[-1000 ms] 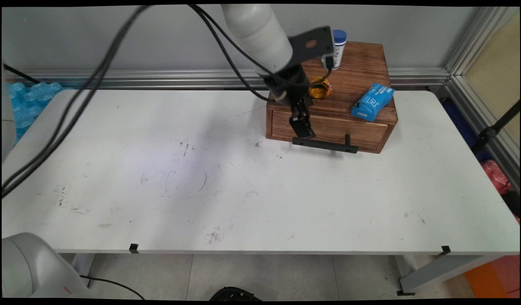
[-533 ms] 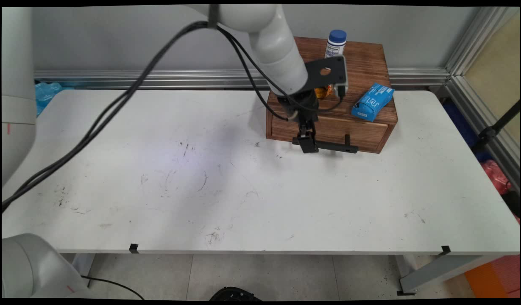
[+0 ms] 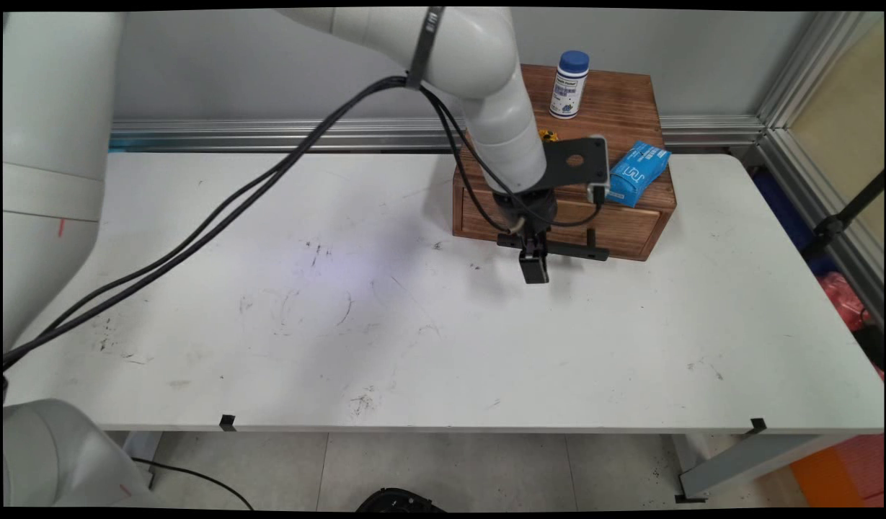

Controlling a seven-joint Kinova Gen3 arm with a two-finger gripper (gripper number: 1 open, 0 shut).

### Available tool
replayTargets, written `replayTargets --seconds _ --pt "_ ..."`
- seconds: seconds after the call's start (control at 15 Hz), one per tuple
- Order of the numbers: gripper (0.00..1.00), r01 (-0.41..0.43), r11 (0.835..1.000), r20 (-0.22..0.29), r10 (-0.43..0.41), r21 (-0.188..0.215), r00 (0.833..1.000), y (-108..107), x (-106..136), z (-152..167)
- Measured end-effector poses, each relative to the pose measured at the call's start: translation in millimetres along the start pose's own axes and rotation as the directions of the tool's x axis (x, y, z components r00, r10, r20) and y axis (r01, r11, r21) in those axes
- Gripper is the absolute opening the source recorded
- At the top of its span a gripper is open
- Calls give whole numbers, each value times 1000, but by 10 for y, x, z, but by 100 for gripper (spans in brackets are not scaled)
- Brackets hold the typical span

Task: Open the drawer

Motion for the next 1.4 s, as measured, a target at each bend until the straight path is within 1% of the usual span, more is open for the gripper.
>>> replayTargets --seconds 0.27,0.73,1.07,1.4 --pt "100 -8 1000 19 8 -13 1000 -19 58 174" --pt "100 -17 999 44 18 -34 999 -64 108 385" --pt "100 -24 999 59 27 -49 998 -85 116 487" --pt "100 -31 997 67 36 -64 997 -60 120 532"
